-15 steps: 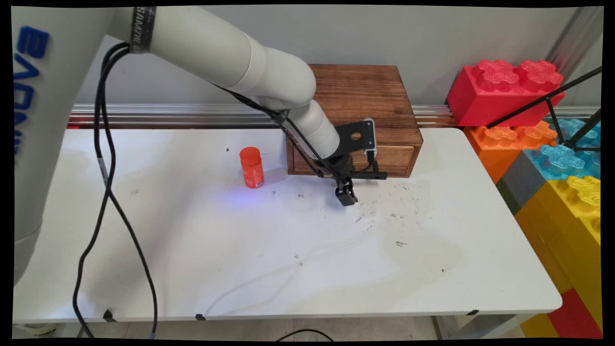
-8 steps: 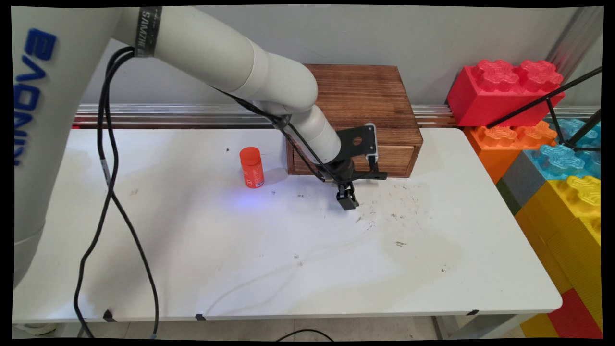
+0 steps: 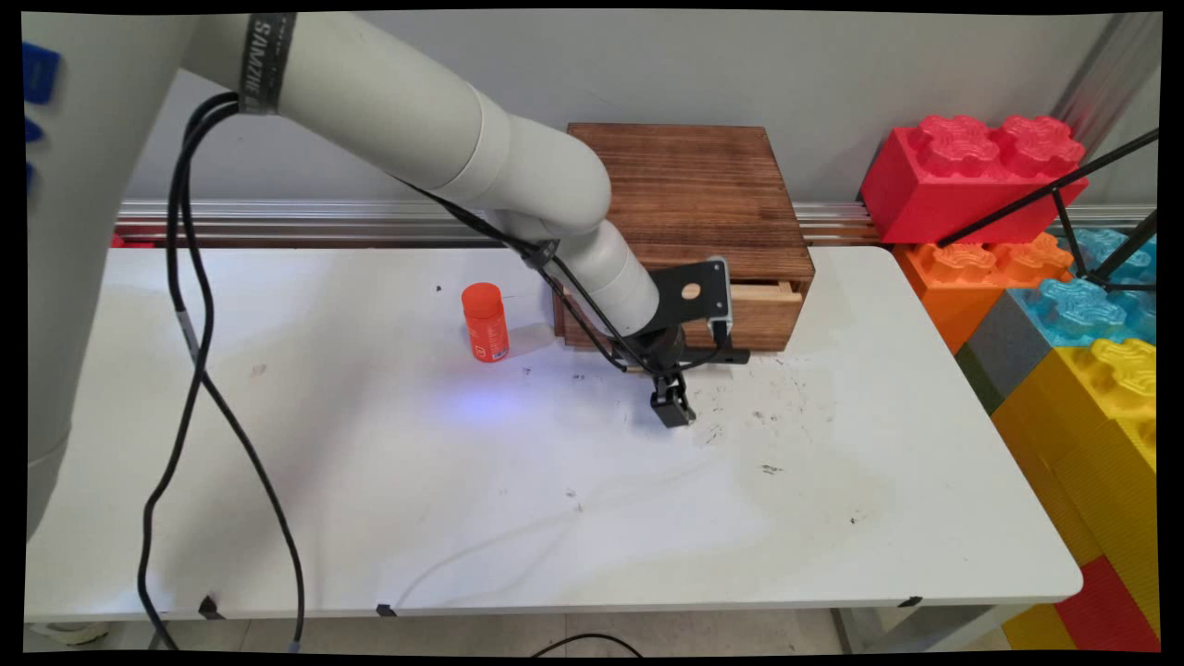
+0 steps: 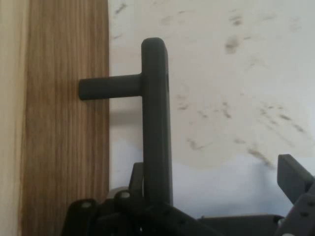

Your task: Open the drawer

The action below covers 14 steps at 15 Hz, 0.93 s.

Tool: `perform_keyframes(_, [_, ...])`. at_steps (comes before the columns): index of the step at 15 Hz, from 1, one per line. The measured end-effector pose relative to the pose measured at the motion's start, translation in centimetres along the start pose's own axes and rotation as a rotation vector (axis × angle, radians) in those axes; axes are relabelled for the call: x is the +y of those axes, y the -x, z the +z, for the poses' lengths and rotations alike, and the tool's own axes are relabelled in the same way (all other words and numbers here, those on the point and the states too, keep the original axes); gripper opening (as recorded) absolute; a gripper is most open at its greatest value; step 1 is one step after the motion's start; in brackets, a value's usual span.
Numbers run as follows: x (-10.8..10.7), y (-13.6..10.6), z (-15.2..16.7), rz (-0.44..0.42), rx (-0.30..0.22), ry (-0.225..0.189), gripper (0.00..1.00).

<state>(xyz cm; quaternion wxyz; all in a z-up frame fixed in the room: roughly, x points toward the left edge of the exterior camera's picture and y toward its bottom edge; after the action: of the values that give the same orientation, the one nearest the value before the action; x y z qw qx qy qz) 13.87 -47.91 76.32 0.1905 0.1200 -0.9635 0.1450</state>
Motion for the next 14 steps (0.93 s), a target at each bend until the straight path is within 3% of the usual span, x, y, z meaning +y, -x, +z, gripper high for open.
perform_keyframes(14, [7.9,-0.8,-2.3,-0.012,0.030,0.071,1.00])
